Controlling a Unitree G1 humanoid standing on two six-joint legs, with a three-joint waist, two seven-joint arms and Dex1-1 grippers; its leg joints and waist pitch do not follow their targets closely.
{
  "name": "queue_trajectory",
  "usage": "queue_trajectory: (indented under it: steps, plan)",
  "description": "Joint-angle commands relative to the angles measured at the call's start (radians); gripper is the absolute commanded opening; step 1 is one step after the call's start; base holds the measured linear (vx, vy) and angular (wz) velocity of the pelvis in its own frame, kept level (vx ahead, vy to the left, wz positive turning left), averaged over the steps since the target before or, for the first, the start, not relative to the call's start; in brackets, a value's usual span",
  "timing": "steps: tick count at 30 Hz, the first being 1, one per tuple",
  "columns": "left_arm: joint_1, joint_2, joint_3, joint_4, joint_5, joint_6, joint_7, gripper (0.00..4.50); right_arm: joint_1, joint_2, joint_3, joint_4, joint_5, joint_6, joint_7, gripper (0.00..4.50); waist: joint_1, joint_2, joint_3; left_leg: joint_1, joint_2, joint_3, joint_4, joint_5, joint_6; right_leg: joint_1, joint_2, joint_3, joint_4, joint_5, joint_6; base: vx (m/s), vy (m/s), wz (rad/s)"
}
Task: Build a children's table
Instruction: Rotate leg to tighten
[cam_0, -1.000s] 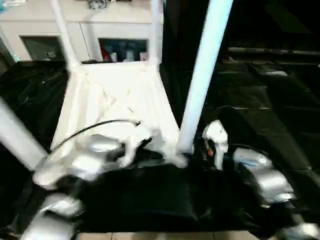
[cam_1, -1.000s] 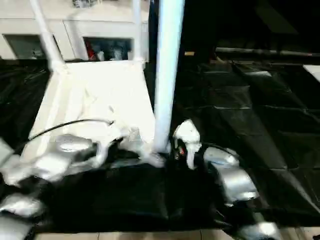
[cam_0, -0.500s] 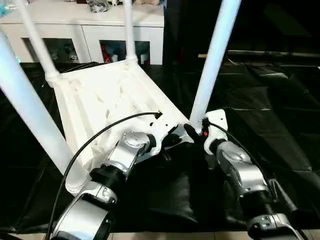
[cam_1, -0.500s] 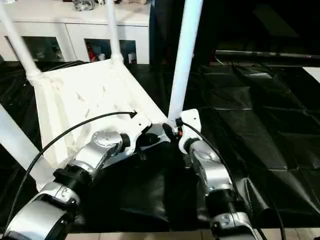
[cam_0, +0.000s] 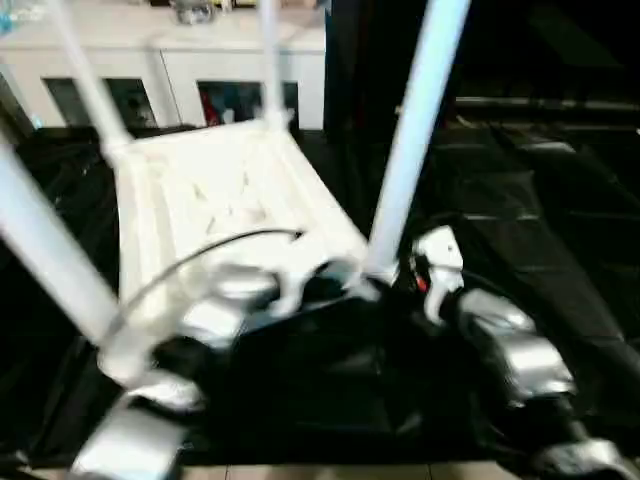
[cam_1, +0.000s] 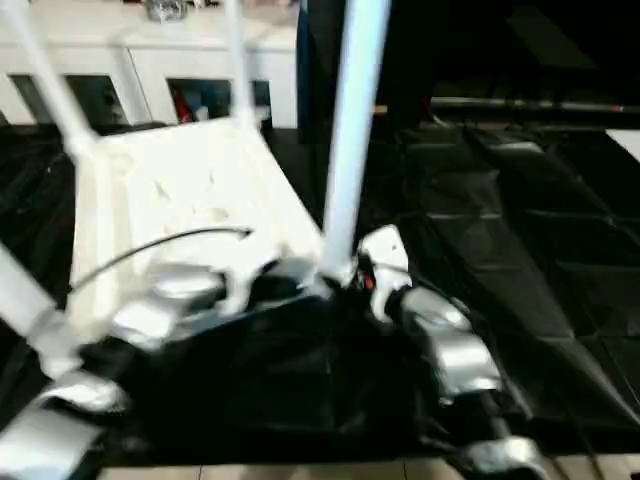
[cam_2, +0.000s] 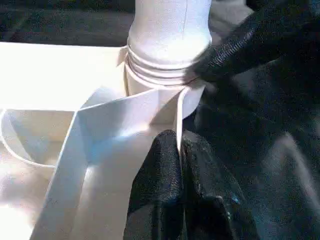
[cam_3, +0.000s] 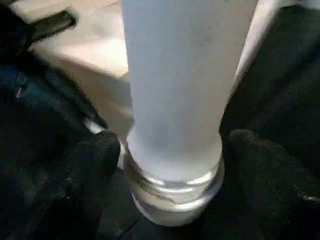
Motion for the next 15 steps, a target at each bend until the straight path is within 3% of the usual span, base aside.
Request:
queue_trajectory:
  steps: [1,3,8,15]
  plan:
    - [0.030,0.013,0.016,-0.029,-0.070,0.010,-0.082,0.00,0.012,-0.033,0.008,-0.050,0.004,0.005,0.072,4.06,0.003,-0.017,-0.042,-0.001,0.007,0.009,-0.070,-0.272,0.052,0.039,-0.021,0.013,-0.077,-0.287,-0.193,0.000,0.000,0.00]
    - [0.046,0.048,0.012,-0.082,-0.098,0.048,-0.157,0.00,0.026,-0.059,0.024,-0.086,0.026,0.017,0.135,4.06,0.004,-0.017,-0.044,-0.002,0.008,0.008,-0.069,-0.256,0.055,0.041,-0.021,0.013,-0.073,-0.255,-0.200,0.000,0.000,0.00]
    - [0.056,0.071,0.005,-0.116,-0.111,0.061,-0.197,0.00,0.018,-0.062,0.043,-0.080,0.019,0.004,0.141,4.06,0.003,-0.018,-0.049,-0.002,0.006,0.014,-0.059,-0.167,0.086,0.043,-0.018,0.012,-0.057,-0.083,-0.258,0.000,0.000,0.00]
    - [0.064,0.067,-0.003,-0.145,-0.110,0.073,-0.204,0.00,-0.004,-0.029,0.052,-0.033,0.009,-0.025,0.141,4.06,0.003,-0.017,-0.048,0.000,0.007,0.014,-0.059,-0.177,0.082,0.045,-0.019,0.012,-0.056,-0.101,-0.261,0.000,0.000,0.00]
